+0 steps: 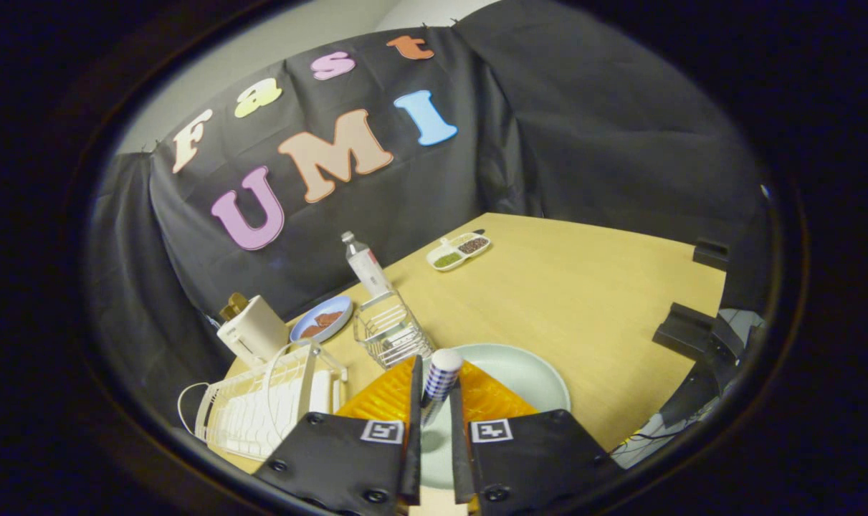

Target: Take the plate from the dish rack, then take the spoon from the basket and place it into the plate.

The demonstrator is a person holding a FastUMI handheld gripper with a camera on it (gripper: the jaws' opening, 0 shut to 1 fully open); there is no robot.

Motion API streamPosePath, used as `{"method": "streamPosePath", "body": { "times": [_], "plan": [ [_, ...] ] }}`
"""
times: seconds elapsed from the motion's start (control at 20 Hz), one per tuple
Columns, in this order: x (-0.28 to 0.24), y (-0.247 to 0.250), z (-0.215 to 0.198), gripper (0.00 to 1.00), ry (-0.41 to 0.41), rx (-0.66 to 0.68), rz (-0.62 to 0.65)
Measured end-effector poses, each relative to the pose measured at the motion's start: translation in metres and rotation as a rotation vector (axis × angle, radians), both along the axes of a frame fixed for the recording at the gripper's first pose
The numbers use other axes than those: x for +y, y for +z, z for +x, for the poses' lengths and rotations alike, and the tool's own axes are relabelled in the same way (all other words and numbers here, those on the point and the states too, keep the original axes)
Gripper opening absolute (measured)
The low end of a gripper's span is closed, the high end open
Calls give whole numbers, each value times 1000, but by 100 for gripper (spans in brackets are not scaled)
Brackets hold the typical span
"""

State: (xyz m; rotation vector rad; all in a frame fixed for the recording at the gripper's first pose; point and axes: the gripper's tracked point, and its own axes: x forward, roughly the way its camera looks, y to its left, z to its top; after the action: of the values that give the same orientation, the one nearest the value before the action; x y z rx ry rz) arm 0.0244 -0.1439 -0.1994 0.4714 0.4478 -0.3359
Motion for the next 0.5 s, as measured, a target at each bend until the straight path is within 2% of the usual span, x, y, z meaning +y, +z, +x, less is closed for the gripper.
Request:
{"method": "streamPosePath", "body": {
  "times": [0.4,0.5],
  "plan": [
    [-27,-29,26,37,11,77,-74],
    [-37,-37,30,41,12,127,-135]
  ]
}}
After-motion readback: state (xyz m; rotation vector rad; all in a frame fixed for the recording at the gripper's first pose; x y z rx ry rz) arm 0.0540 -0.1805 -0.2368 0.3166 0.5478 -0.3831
